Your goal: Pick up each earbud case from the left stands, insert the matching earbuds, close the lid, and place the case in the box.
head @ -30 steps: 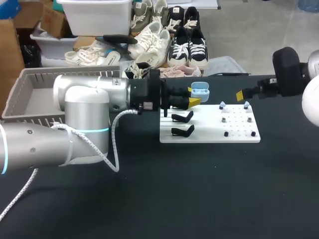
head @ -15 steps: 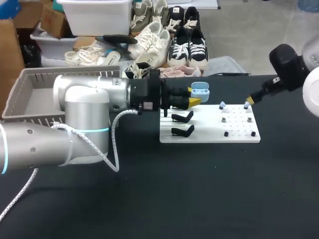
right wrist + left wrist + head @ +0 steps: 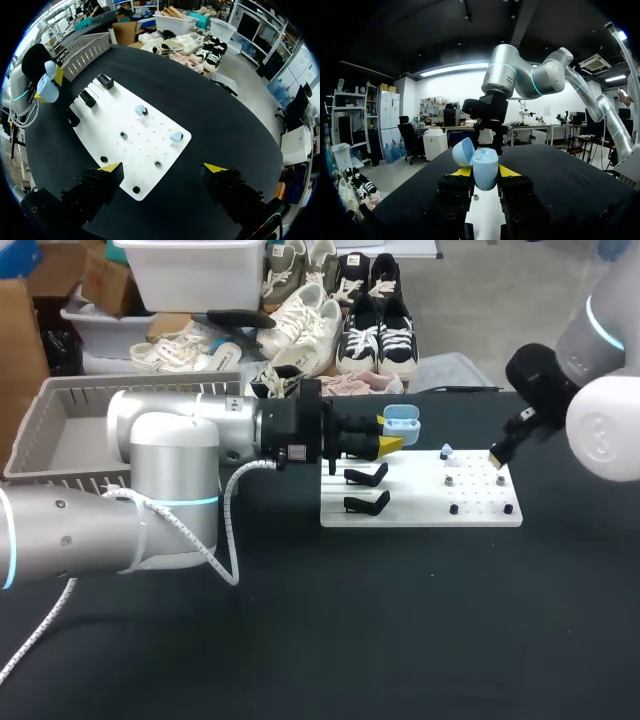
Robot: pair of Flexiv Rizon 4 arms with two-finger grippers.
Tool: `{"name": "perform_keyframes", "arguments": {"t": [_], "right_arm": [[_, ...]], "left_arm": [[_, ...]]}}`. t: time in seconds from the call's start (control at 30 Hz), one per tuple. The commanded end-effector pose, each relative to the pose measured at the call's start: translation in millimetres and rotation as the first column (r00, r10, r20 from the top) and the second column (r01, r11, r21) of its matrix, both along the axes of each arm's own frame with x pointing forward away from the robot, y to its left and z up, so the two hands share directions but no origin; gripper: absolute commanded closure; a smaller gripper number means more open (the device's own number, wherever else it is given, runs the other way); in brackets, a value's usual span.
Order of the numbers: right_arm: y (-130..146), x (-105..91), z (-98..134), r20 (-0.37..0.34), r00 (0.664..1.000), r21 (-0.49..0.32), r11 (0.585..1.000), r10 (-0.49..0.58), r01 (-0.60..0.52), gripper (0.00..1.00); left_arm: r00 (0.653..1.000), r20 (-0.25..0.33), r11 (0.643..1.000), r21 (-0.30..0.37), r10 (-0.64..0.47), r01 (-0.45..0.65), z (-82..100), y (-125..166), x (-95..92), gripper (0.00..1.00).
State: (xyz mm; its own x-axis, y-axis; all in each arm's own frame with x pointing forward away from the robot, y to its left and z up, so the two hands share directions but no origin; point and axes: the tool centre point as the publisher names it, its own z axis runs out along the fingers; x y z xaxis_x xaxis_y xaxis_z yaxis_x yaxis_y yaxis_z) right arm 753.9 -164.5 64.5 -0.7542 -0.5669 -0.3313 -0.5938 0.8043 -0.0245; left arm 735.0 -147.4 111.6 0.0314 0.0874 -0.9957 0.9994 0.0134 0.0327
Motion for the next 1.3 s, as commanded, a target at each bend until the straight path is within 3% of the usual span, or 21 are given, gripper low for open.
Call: {"name": "perform_keyframes", "arguments": {"t": [0.03, 0.13, 0.57, 0.67, 0.73, 0.77, 0.97, 1.1, 1.2, 1.3], "right_arm": [[9, 6.5, -9, 0.011, 1.000, -0.063, 0.998, -0.017, 0.018, 0.00], [11, 7.9, -13, 0.013, 1.000, -0.107, 0.994, -0.023, 0.024, 0.00], [5, 22.0, -17, -0.041, 0.997, -0.144, 0.988, -0.067, 0.061, 0.00], [4, 26.1, -17, -0.051, 0.996, -0.153, 0.987, -0.067, 0.059, 0.07], [4, 28.9, -18, -0.057, 0.996, -0.158, 0.986, -0.069, 0.059, 0.28], [4, 30.3, -19, -0.059, 0.996, -0.164, 0.985, -0.070, 0.059, 0.33], [5, 36.2, -20, -0.062, 0.995, -0.184, 0.980, -0.084, 0.071, 0.32], [5, 39.1, -22, -0.065, 0.992, -0.199, 0.975, -0.112, 0.097, 0.37], [7, 40.0, -24, -0.065, 0.990, -0.203, 0.973, -0.126, 0.110, 0.47], [8, 40.3, -25, -0.067, 0.989, -0.200, 0.973, -0.134, 0.118, 0.48]], "left_arm": [[1.000, 0.001, 1.000, -0.003, -0.002, 0.002, -0.8, 0, 1.3, 1.00], [1.000, 0.001, 1.000, -0.003, -0.002, 0.002, -0.8, 0, 1.3, 1.00], [1.000, 0.001, 1.000, -0.003, -0.002, 0.002, -0.8, 0, 1.3, 1.00], [1.000, 0.001, 1.000, -0.003, -0.002, 0.002, -0.8, 0, 1.3, 1.00], [1.000, 0.001, 1.000, -0.003, -0.002, 0.002, -0.8, 0, 1.3, 1.00], [1.000, 0.001, 1.000, -0.003, -0.002, 0.002, -0.8, 0, 1.3, 1.00], [1.000, 0.001, 1.000, -0.003, -0.002, 0.002, -0.8, 0, 1.3, 1.00], [1.000, 0.001, 1.000, -0.003, -0.002, 0.002, -0.8, 0, 1.3, 1.00], [1.000, 0.001, 1.000, -0.003, -0.002, 0.002, -0.8, 0, 1.3, 1.00], [1.000, 0.001, 1.000, -0.003, -0.002, 0.002, -0.8, 0, 1.3, 1.00]]}}
